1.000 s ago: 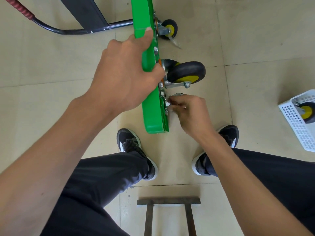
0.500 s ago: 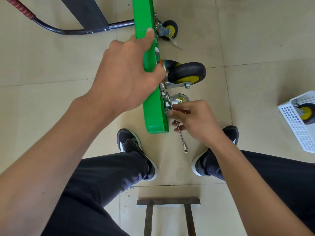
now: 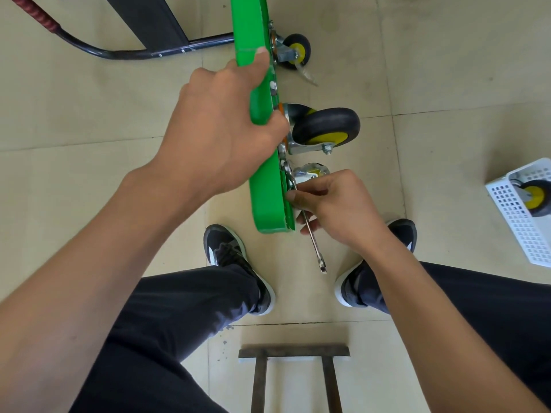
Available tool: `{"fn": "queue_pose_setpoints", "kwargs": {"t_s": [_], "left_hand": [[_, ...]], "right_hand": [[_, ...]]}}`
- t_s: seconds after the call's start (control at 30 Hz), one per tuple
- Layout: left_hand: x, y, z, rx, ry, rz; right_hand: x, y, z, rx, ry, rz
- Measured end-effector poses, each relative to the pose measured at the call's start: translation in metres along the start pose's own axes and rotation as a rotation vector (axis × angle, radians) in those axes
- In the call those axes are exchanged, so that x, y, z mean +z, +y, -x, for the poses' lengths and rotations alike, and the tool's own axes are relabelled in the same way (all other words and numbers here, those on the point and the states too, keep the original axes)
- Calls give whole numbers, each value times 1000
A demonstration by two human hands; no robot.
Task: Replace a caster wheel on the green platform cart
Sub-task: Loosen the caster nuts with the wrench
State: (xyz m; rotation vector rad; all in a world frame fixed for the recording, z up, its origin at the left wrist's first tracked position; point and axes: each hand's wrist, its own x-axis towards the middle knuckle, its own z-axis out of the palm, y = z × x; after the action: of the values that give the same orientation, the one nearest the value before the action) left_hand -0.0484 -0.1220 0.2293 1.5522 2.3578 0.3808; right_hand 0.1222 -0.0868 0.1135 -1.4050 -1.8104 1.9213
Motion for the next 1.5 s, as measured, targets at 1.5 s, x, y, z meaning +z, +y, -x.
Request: {"fn": "queue_pose_setpoints", "kwargs": {"t_s": [1.5], "left_hand": [[2, -3, -1, -2, 10, 36]], "right_hand": [[9, 28, -24, -377, 247, 429]]}}
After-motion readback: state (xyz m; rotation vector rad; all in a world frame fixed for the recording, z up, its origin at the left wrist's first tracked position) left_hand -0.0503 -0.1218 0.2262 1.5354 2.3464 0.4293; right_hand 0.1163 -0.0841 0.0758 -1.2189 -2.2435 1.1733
